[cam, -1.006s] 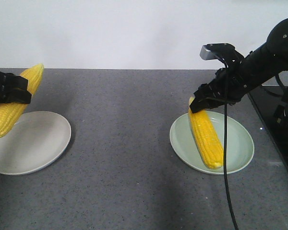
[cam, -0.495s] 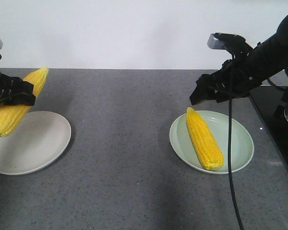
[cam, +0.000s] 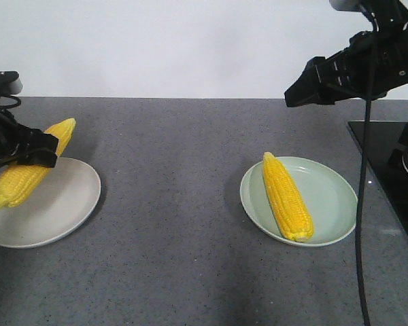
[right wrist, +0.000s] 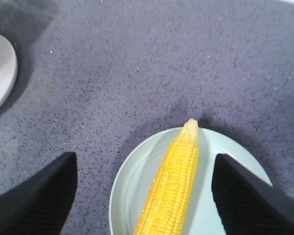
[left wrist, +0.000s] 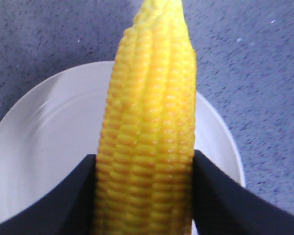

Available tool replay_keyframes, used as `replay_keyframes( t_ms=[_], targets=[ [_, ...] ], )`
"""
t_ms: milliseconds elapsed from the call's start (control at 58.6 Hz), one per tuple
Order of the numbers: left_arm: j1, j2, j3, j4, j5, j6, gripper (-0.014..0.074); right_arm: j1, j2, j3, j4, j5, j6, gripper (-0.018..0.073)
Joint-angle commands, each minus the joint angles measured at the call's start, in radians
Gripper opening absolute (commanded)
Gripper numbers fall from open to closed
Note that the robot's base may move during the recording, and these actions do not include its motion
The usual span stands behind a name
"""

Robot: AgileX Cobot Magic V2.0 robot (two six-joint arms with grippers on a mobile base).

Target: Distribute corn equally

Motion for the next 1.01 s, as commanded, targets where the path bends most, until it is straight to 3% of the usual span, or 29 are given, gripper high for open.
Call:
replay_keyframes(
  t_ms=[0,273,529,665,819,989],
  targets=[
    [-0.003,-0.022,-0.029,0.005,-0.016,-0.004,0.0320,-0.005,-0.062,-0.031,0.029,-0.057,-0.008,0.0542],
    [-0.003,-0.019,-0.029,0.005,0.021,-0.004,0.0496,-0.005,-0.070,-0.031,0.024,-0.050,-0.004,0.0542],
    [-0.003,-0.020,-0.030,-0.005,0.068,-0.005,0.0507,-0.005,-0.070,-0.031,0.039,-0.044,-0.004,0.0542],
    [-0.003,-0.023,-0.030,-0.013,0.104,-0.055,0.0502,-0.005,-0.074,-0.031,0.068,-0.017,-0.006,0.0532],
    [-0.003,-0.059,-0.030,-0.045,0.124,-0.042,0.0463,-0.003,-0.099,-0.031,0.081,-0.003,-0.023,0.0419],
    [-0.003,-0.160,-0.029,-0.143,0.122,0.031,0.0353,-0.003,-0.167,0.004,0.126,-0.012,-0.087,0.0125]
  ],
)
